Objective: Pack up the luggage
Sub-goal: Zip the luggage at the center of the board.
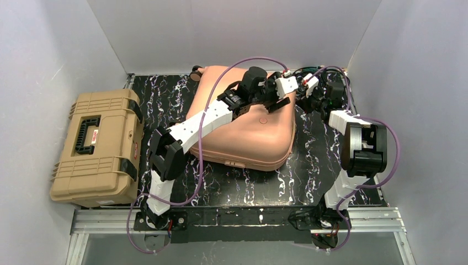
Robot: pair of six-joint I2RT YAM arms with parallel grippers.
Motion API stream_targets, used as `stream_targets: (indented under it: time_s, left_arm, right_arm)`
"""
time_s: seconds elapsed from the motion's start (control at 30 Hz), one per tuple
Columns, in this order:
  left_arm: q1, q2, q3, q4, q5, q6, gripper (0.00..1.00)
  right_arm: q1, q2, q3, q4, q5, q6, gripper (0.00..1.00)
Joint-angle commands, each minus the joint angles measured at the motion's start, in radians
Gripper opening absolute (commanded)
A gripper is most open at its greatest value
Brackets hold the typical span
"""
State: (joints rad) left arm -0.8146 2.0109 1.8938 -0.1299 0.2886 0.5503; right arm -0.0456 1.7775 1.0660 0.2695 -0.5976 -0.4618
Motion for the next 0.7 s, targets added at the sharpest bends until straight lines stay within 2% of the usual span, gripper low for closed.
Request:
stream_targets:
  time_s: [0.0, 0.07, 0.2, 0.33, 0.5, 0.67]
  left_arm:
    - [0.01, -0.015, -0.079, -0.271, -0.206, -0.083, 0.65]
    - [0.058, -0.073, -0.068, -0.263, -0.324, -0.145, 0.7]
    - [0.239, -0.175, -0.035, -0.317, -0.401, -0.288, 0.73]
    - [0.397, -0.271, -0.132, -0.259, -0.491, -0.284, 0.72]
    - [0.491, -0.271, -0.213, -0.228, -0.564, -0.257, 0.73]
    - [0.505, -0.207, -0.196, -0.216, -0.624, -0.234, 0.73]
  right_arm:
    - [-0.011, -0.017, 0.055, 0.115, -0.009, -0.058, 0.01]
    - [-0.011, -0.025, 0.04, 0.122, -0.017, -0.063, 0.01]
    - [-0.011, -0.028, 0.026, 0.137, -0.022, -0.064, 0.01]
    - [-0.011, -0.017, 0.041, 0.142, -0.029, -0.064, 0.01]
    - [-0.011, 0.01, 0.074, 0.14, -0.055, -0.078, 0.01]
    - [-0.011, 0.04, 0.126, 0.096, -0.074, -0.135, 0.01]
